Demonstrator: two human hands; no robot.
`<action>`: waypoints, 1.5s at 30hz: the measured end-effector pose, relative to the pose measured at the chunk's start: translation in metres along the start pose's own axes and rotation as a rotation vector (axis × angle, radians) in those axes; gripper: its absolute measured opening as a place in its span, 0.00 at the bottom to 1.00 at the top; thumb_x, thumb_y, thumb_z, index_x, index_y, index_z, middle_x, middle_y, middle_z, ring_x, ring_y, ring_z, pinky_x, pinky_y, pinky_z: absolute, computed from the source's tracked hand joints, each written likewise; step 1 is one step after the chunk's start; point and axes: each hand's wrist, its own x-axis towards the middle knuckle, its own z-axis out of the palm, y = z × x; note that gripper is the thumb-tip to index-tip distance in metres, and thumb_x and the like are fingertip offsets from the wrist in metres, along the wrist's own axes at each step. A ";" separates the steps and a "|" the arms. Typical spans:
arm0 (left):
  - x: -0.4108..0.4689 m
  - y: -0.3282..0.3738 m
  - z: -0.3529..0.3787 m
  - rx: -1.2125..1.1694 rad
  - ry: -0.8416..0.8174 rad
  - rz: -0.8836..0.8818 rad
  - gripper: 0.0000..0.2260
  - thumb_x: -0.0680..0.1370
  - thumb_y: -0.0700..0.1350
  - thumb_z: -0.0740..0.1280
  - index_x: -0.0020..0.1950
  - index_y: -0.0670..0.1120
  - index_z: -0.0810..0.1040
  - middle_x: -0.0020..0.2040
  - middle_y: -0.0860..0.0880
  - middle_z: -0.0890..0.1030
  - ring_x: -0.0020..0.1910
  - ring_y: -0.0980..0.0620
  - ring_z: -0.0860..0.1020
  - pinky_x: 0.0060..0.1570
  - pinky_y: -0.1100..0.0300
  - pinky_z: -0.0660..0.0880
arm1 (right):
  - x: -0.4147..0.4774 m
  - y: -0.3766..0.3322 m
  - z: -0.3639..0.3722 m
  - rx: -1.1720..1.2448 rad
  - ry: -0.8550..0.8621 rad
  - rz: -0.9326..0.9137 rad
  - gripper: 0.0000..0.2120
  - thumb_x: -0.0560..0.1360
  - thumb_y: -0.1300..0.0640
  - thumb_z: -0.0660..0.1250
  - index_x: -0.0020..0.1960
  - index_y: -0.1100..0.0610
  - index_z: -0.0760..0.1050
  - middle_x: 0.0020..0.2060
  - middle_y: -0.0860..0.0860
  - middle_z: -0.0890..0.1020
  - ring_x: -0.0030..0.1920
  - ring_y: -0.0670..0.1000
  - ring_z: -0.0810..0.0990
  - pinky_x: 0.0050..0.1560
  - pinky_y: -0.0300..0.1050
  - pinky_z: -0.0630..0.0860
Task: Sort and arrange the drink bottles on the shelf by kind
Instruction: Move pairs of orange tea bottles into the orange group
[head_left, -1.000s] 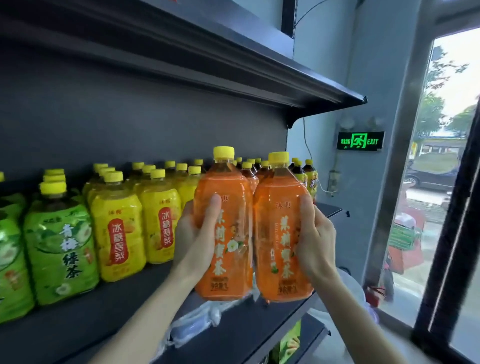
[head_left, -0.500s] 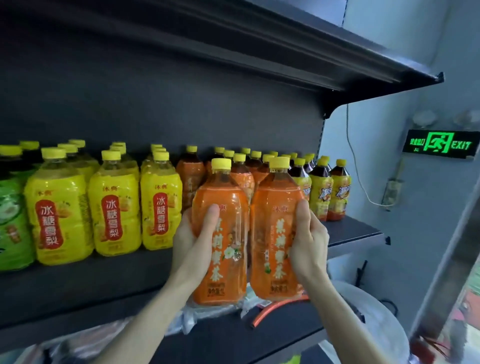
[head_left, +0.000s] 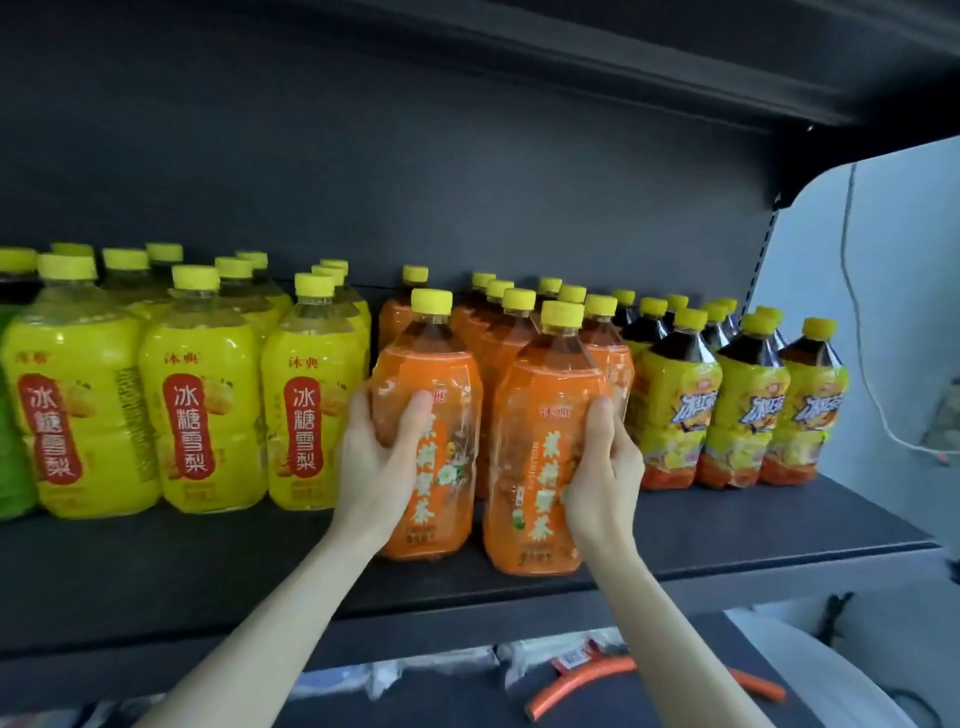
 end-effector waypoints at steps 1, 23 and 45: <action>0.002 -0.003 0.001 0.010 0.006 0.003 0.20 0.67 0.67 0.64 0.57 0.63 0.68 0.54 0.58 0.79 0.50 0.62 0.80 0.46 0.65 0.76 | 0.003 0.005 0.000 0.015 -0.002 -0.004 0.24 0.76 0.34 0.54 0.43 0.53 0.75 0.34 0.48 0.82 0.37 0.48 0.81 0.40 0.44 0.78; -0.043 -0.018 0.011 0.305 0.282 -0.049 0.29 0.69 0.60 0.69 0.66 0.46 0.74 0.58 0.52 0.80 0.57 0.56 0.77 0.57 0.53 0.77 | 0.005 0.016 -0.012 0.095 -0.222 0.001 0.32 0.63 0.34 0.67 0.63 0.41 0.60 0.53 0.39 0.77 0.50 0.35 0.79 0.50 0.36 0.77; 0.029 -0.055 0.029 0.487 0.260 -0.114 0.22 0.79 0.51 0.62 0.70 0.42 0.67 0.66 0.41 0.74 0.64 0.41 0.73 0.64 0.47 0.70 | 0.001 0.017 -0.003 -0.001 -0.079 -0.063 0.31 0.64 0.32 0.64 0.63 0.44 0.64 0.53 0.37 0.76 0.54 0.37 0.77 0.51 0.33 0.73</action>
